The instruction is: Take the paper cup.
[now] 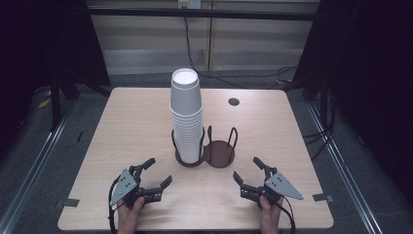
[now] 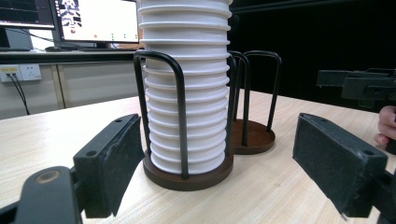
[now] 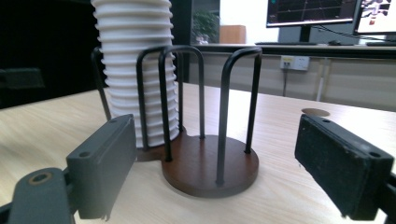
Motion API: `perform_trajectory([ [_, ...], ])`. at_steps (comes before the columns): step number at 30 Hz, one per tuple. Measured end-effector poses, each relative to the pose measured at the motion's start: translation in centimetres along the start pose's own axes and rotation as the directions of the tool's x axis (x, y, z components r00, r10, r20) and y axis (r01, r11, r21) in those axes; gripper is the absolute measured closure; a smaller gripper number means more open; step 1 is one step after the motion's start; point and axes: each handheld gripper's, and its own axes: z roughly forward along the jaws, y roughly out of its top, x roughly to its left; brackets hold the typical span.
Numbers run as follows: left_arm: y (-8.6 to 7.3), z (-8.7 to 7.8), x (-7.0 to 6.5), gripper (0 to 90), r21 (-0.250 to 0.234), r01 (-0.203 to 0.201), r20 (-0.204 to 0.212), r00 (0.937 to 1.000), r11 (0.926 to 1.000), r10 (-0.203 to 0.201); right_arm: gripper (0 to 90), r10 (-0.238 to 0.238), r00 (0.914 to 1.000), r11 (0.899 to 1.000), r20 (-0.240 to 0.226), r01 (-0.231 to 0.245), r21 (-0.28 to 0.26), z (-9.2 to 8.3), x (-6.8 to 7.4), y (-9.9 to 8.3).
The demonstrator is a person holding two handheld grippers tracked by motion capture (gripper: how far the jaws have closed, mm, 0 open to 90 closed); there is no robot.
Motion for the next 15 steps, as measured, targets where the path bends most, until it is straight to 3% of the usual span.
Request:
perform_trajectory([
  [2, 0.0, 0.0, 0.0, 15.8, 0.0, 0.0, 0.0, 1.0, 1.0, 0.0, 12.4, -0.008, 1.0, 1.0, 0.005, 0.008, 0.006, 0.07, 0.07, 0.02],
  [6, -0.01, -0.01, -0.03, 15.8, -0.001, -0.001, 0.003, 1.0, 1.0, 0.001, 12.6, 0.028, 0.9995, 0.999, 0.014, -0.028, 0.034, 0.18, -0.09, 0.13],
  [10, 0.0, -0.01, -0.02, 15.8, 0.0, -0.003, 0.003, 1.0, 1.0, 0.003, 13.5, 0.032, 0.9991, 0.999, 0.028, -0.033, 0.033, 0.13, -0.09, 0.13],
  [15, 0.0, -0.01, -0.02, 15.8, -0.001, -0.003, 0.003, 1.0, 1.0, 0.003, 13.1, 0.057, 0.9976, 0.994, 0.041, -0.06, 0.09, 0.64, -0.16, 0.32],
])
